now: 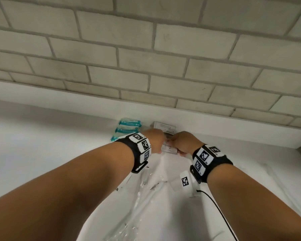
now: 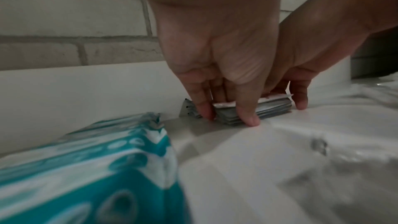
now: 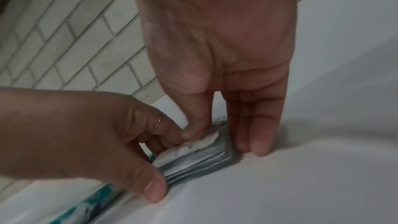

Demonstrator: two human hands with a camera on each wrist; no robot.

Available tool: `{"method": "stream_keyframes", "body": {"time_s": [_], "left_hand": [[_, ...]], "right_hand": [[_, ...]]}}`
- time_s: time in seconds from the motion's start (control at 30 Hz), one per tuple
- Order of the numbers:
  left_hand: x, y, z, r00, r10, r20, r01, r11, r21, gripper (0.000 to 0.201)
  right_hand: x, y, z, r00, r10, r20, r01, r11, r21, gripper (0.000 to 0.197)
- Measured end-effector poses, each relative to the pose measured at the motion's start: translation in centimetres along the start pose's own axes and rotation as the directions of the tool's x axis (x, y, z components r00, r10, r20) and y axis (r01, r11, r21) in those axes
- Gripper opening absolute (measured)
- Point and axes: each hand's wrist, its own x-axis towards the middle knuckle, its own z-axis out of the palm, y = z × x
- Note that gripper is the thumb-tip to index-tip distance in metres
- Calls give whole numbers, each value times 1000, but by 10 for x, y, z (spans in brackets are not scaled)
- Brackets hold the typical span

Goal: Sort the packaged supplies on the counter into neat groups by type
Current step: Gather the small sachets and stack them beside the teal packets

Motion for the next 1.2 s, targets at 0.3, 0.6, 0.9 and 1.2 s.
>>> {"method": "stream_keyframes", "body": {"time_s": [0.3,0.6,0.9,1.2], "left_hand": [[13,-4,-1,998,35,-52,-34,999,8,41],[16,-8,-2,1000,-8,11,8,999,44,43],[-42,0,-8,935,-62,-349,36,996,-80,52],[-141,45,36,992,-49,114,54,998,-45,64]], "right_hand": [[7,0,6,979,-193,68,203,888,-412,58],[10,0,3,983,-181,41,182,899,-398,51],[-32,30,-12,991,-82,-101,55,968,-244,56],[-135,74,6,992,93,91,-45,903,-427,59]]}}
